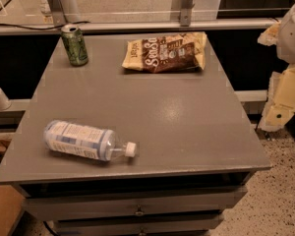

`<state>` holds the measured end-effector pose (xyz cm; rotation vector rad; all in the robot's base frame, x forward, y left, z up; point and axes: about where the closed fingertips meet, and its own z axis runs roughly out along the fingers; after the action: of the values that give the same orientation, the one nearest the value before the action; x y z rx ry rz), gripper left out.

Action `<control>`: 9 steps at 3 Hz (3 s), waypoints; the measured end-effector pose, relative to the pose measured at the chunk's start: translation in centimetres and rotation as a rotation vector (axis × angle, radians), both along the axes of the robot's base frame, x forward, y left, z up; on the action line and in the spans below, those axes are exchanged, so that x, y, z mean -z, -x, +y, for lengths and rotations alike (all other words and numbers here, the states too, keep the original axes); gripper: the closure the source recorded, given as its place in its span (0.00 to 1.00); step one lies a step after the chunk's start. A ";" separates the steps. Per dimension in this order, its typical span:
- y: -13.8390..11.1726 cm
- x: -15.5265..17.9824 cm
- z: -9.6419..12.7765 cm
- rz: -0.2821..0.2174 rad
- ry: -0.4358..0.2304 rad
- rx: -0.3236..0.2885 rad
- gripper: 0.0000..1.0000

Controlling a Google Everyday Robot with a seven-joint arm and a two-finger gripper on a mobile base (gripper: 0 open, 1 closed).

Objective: Pick brown chip bag

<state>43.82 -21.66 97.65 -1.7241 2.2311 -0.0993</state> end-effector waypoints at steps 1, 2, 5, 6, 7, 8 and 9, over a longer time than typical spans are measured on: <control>0.0 0.0 0.0 0.000 0.000 0.000 0.00; -2.0 0.3 -0.3 -0.058 -0.023 -0.008 0.00; -16.3 0.5 -1.4 -0.282 -0.243 0.047 0.00; -20.4 1.8 -0.6 -0.271 -0.323 0.089 0.00; -23.8 3.7 0.1 -0.247 -0.382 0.133 0.00; -26.5 6.0 0.4 -0.220 -0.411 0.174 0.00; -28.4 8.7 1.0 -0.185 -0.432 0.215 0.00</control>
Offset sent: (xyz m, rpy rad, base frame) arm 0.0620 -0.0096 -0.0131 0.0714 -0.1559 0.0241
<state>72.24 -20.65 88.90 -1.1995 2.1021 0.1580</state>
